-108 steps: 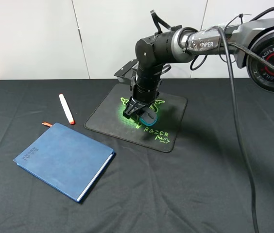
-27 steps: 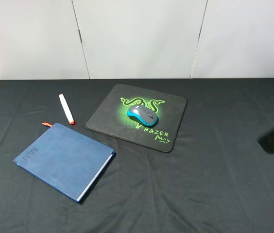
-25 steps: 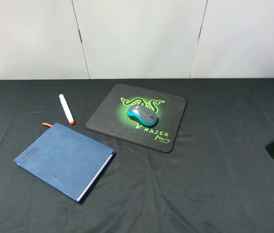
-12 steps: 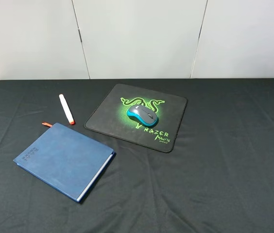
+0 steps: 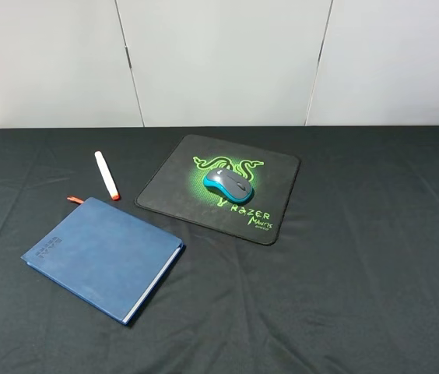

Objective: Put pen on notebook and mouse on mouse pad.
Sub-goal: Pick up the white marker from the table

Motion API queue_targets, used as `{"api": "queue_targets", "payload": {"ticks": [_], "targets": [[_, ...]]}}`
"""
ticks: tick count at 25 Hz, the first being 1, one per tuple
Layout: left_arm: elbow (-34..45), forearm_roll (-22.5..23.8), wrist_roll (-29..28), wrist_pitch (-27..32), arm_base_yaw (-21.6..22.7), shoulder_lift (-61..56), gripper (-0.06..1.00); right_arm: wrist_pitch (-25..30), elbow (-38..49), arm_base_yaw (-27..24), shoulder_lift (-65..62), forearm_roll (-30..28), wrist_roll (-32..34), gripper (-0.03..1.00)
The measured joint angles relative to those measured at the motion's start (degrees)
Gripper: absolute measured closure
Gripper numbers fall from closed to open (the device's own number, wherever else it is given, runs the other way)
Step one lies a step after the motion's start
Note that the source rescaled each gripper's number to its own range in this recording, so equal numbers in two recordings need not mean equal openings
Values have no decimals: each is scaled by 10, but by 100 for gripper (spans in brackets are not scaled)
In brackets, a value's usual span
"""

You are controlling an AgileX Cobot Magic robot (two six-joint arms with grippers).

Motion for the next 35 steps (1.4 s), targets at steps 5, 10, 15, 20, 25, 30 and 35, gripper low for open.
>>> {"api": "queue_targets", "payload": {"ticks": [5,10,15,20,25,30,35], "targets": [[0,0,0,0,0,0,-6,0,1,0,0,-1,0,-3],[0,0,0,0,0,0,-6,0,1,-1,0,-1,0,-3],[0,0,0,0,0,0,-6,0,1,-1,0,-1,0,-3],[0,1,0,0,0,0,-6,0,1,-1,0,-1,0,-3],[0,1,0,0,0,0,-6,0,1,-2,0,-1,0,-3],[0,1,0,0,0,0,-6,0,1,-25,0,-1,0,-3],[0,1,0,0,0,0,-6,0,1,-49,0,-1,0,-3]]}}
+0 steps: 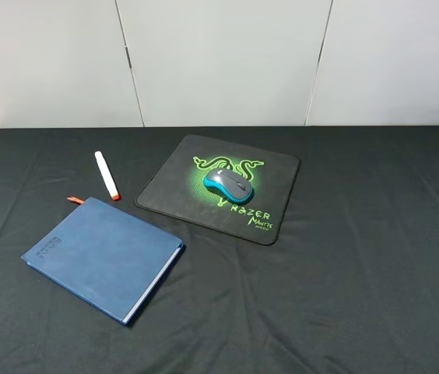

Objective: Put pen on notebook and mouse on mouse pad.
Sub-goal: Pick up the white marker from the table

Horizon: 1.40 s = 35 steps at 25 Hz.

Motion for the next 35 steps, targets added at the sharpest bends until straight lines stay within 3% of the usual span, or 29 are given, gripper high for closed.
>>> {"api": "queue_targets", "payload": {"ticks": [20,35], "targets": [[-20,10,-5,5,0,16,-5,0,0,0,-1,0,0,-3],[-244,95,-108,11,0,439,-4,0,0,0,-1,0,0,-3]]}}
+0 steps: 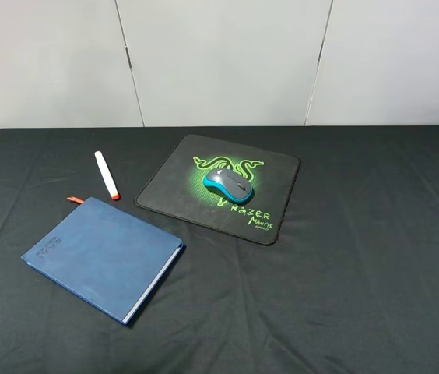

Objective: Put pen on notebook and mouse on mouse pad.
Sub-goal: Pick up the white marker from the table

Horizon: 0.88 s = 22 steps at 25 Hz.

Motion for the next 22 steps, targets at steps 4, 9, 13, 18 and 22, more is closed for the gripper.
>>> {"api": "queue_targets", "payload": {"ticks": [4,9,13,18,22], "targets": [[-49,1,-7,-23,0,111,-4,0,0,0,0,0,0,-3],[-82,1,-29,-66,0,232,-3,0,0,0,0,0,0,-3],[-85,1,-50,-102,0,319,-3,0,0,0,0,0,0,-3],[-85,-24,-59,-153,0,415,-3,0,0,0,0,0,0,-3],[-108,-38,-59,-167,0,497,-3,0,0,0,0,0,0,-3]]}}
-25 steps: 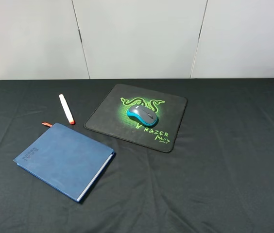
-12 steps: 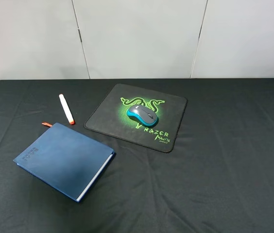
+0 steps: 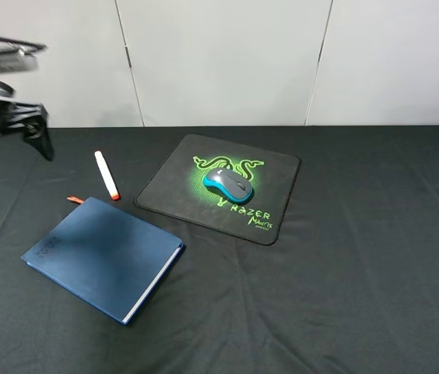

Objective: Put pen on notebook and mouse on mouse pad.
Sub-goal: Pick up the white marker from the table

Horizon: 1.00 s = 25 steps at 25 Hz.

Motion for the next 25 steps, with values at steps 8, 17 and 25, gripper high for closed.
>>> {"api": "queue_targets", "payload": {"ticks": [8,17,25], "targets": [[-105,0,-16,-2,-3,145,-2,0,0,0,0,0,0,-3],[-207,0,-55,-2,-65,252,-2,0,0,0,0,1,0,-3],[-254,0,-101,-3,-83,318,-2,0,0,0,0,1,0,-3]]}}
